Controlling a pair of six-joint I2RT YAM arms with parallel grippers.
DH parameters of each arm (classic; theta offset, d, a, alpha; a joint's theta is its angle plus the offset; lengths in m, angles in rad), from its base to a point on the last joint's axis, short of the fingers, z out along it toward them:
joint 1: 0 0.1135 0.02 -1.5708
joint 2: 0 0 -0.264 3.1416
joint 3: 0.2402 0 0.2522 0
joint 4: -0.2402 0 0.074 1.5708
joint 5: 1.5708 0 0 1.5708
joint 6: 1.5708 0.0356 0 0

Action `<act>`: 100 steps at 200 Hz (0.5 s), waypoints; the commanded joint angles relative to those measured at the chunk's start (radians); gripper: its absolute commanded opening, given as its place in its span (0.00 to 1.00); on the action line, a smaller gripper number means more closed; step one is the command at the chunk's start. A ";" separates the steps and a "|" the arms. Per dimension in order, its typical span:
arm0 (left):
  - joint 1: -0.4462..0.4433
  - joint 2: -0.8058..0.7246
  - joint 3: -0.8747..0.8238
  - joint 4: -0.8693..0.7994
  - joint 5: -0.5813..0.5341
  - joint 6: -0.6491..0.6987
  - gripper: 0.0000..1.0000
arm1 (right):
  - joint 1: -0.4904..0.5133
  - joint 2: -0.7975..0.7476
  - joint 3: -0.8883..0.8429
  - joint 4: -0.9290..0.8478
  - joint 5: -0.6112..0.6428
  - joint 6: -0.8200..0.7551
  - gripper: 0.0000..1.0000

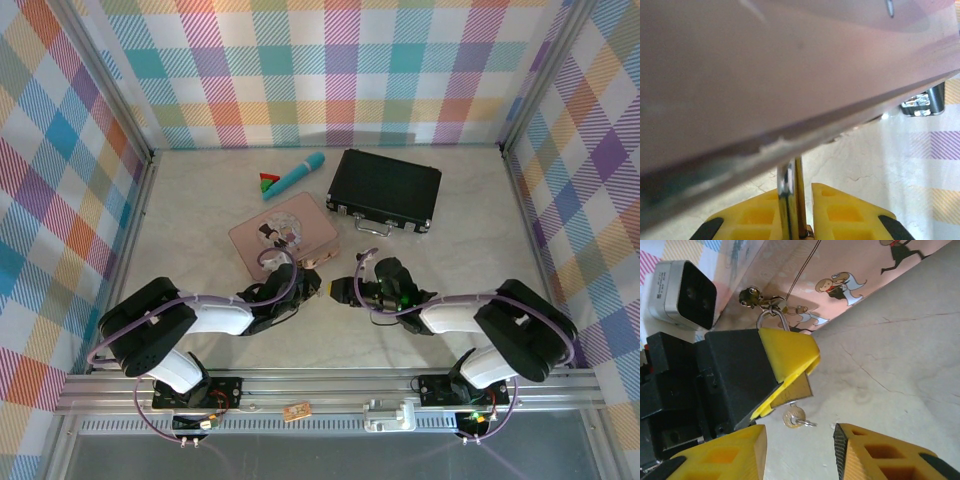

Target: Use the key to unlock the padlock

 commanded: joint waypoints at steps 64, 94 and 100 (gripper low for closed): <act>0.011 -0.049 -0.019 0.204 -0.008 -0.063 0.00 | 0.000 0.210 -0.004 0.436 -0.084 0.164 0.36; 0.009 -0.064 -0.028 0.215 -0.023 -0.071 0.00 | 0.000 0.240 -0.005 0.470 -0.094 0.186 0.35; 0.010 -0.068 -0.031 0.217 -0.028 -0.075 0.00 | 0.000 0.245 -0.005 0.473 -0.093 0.193 0.35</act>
